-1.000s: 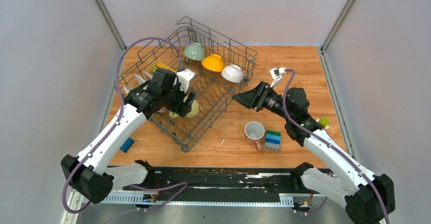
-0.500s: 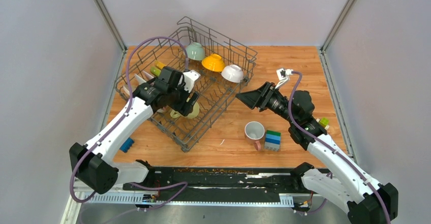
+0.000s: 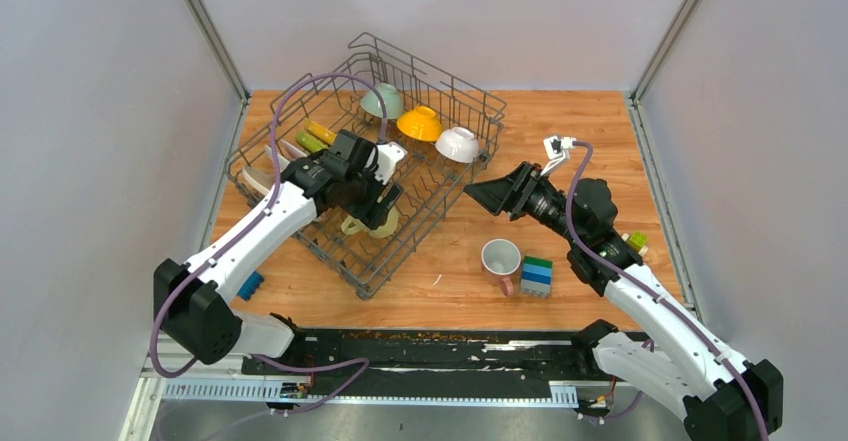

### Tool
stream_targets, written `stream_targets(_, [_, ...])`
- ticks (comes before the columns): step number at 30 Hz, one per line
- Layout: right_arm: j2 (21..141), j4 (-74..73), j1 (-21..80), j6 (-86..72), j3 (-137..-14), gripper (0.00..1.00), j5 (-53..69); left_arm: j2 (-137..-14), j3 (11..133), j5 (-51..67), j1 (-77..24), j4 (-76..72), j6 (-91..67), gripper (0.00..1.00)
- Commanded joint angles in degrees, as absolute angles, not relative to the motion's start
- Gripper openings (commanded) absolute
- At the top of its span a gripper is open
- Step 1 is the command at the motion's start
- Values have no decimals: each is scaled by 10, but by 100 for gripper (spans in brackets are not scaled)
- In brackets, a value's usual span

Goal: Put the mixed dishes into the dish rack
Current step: Turn the cup upside down in the dish rack.

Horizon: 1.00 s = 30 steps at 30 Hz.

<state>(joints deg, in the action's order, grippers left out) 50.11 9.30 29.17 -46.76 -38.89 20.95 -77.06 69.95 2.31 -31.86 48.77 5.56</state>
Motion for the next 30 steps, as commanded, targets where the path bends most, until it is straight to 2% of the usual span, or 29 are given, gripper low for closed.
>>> stream_targets(1, [499,102,290,-458,-389,64,200,-785,724,3,-328,492,68,0])
stream_targets(9, [504,102,290,-461,-392,64,205,-797,722,2,-335,486,64,0])
stream_targets(13, [500,102,290,-462,-390,64,203,-804,724,2,-336,488,63,4])
stream_targets(17, [498,101,290,-462,-388,64,202,-807,726,-10,-337,490,63,14])
stream_targets(26, [498,101,290,-462,-388,64,201,-818,729,-24,-343,495,57,29])
stream_targets(29, [497,101,290,-462,-388,64,202,-818,731,-24,-344,495,53,39])
stream_targets(30, [498,101,290,-462,-388,64,202,-819,731,-26,-344,495,53,45])
